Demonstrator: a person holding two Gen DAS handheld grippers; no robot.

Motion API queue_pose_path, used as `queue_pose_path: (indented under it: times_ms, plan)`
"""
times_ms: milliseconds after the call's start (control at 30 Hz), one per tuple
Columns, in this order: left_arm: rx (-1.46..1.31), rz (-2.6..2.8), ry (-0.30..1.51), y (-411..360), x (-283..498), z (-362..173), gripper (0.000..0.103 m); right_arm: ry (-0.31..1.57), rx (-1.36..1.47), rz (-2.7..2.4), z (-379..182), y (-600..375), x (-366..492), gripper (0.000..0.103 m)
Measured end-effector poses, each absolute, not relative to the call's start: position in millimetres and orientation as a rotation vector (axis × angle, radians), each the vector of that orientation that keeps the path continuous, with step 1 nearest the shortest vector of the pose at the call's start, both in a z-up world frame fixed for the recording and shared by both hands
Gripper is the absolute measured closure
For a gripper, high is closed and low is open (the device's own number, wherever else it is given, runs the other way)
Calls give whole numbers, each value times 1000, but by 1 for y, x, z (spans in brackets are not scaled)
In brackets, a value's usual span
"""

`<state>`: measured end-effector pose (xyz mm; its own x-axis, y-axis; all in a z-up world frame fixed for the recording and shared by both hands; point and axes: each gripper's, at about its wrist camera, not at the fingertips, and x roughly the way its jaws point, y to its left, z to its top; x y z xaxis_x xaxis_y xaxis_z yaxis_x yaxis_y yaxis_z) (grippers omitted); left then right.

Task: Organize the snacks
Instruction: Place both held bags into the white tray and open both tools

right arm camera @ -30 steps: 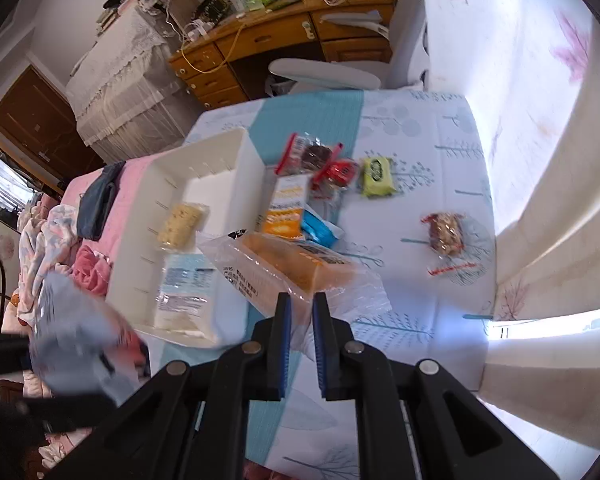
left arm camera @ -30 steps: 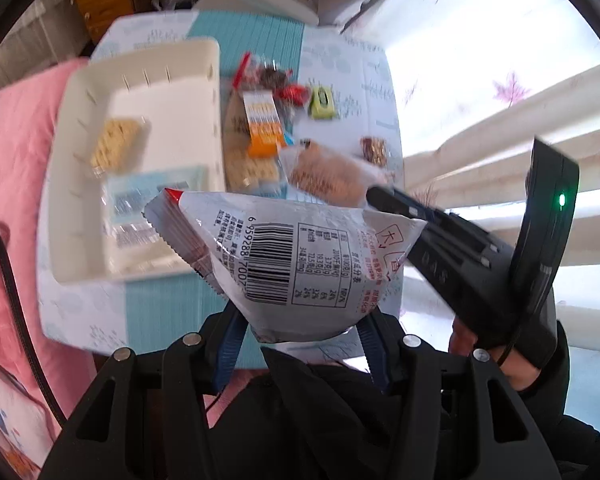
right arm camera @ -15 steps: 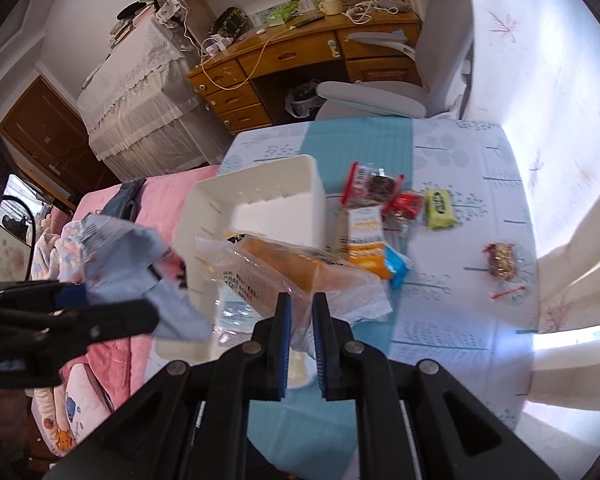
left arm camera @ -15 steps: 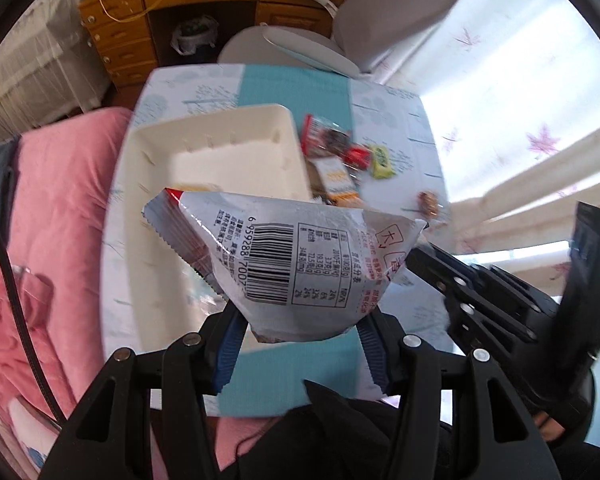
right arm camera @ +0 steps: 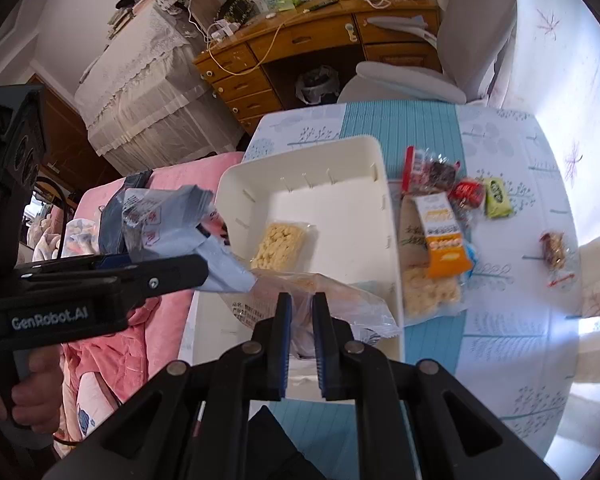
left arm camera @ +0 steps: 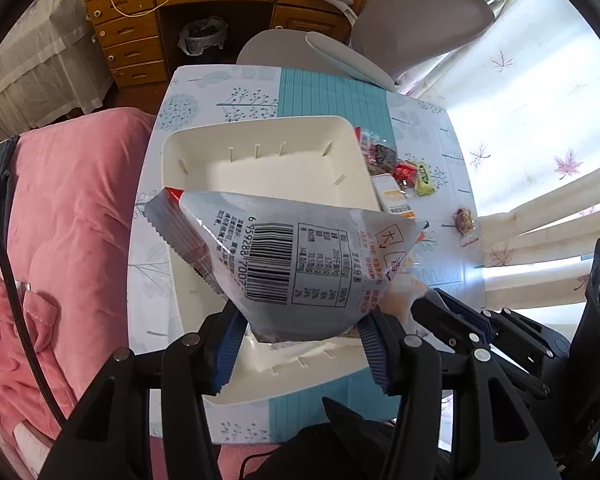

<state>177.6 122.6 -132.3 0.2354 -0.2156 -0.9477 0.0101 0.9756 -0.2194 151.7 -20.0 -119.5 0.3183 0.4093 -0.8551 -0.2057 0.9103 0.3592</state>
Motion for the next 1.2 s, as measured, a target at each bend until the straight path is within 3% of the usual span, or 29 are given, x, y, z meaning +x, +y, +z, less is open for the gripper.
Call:
queue_pose_path:
  times_ms: [200,267,400,433,567,733,1100,1200]
  plan:
    - [-122,-186,1326,135,176,-146,49,1230,201,364,-133,2,149,92]
    - [-128,-192,1334,139,175,-150,48,1242,210,347,-135,7,149,86]
    - [-161,-200,1337,152,174,-156,36,1256,229,307,-139,9,148,84]
    - [-166,-202,1334,154,174,-155,30,1257,237,295,-139,8,147,80]
    - [-167,-220,1324,159,171,-152,26,1271,267,251,-140,5,142,64]
    - [-178,-254,1329,157,166,-149,24,1292,295,217,-141,1,135,58]
    - [-177,-336,1370,128,158,-158,23,1387,366,100,-164,-37,113,56]
    - [-156,-347,1381,114,158,-160,23,1409,394,65,-171,-52,106,47]
